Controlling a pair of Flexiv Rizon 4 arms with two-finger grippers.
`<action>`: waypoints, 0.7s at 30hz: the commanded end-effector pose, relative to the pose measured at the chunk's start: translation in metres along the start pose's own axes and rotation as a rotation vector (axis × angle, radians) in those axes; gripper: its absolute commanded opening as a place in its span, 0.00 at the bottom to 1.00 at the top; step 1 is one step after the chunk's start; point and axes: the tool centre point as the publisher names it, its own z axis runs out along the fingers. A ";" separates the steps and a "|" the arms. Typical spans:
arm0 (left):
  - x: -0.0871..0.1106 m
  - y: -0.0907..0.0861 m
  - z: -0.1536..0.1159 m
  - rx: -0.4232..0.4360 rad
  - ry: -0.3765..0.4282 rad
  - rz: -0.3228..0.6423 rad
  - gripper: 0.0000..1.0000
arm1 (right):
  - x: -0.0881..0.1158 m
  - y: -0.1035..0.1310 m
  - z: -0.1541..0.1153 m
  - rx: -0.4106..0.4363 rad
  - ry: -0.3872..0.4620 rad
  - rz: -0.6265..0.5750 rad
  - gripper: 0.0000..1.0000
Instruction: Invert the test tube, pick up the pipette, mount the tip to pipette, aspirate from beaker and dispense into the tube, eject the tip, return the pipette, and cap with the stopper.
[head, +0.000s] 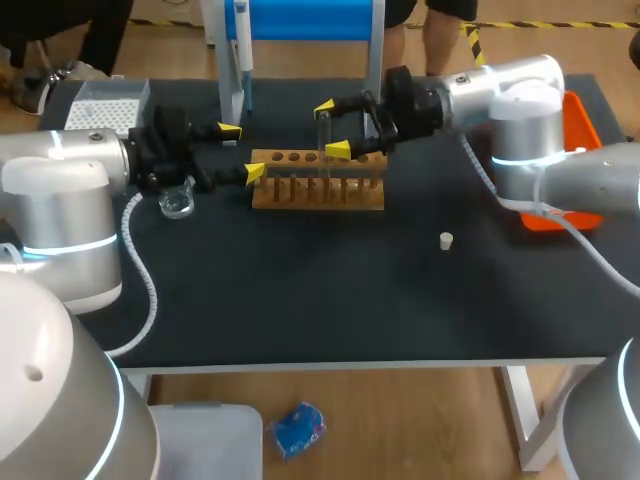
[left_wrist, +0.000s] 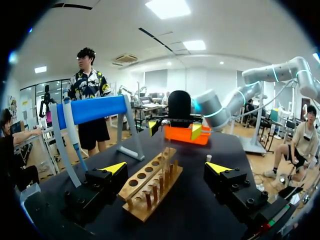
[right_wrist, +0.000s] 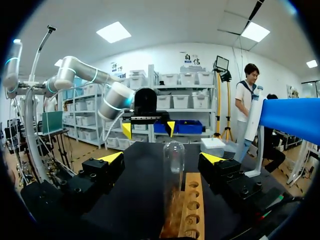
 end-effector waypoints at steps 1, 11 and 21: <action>0.001 0.000 0.001 0.001 -0.005 0.001 1.00 | -0.008 -0.006 0.004 -0.013 0.002 0.006 1.00; 0.001 0.000 0.001 0.001 -0.005 0.001 1.00 | -0.011 -0.013 0.004 -0.053 -0.038 0.020 1.00; 0.001 0.000 0.001 0.001 -0.005 0.001 1.00 | -0.011 -0.018 0.002 -0.053 -0.041 0.024 0.84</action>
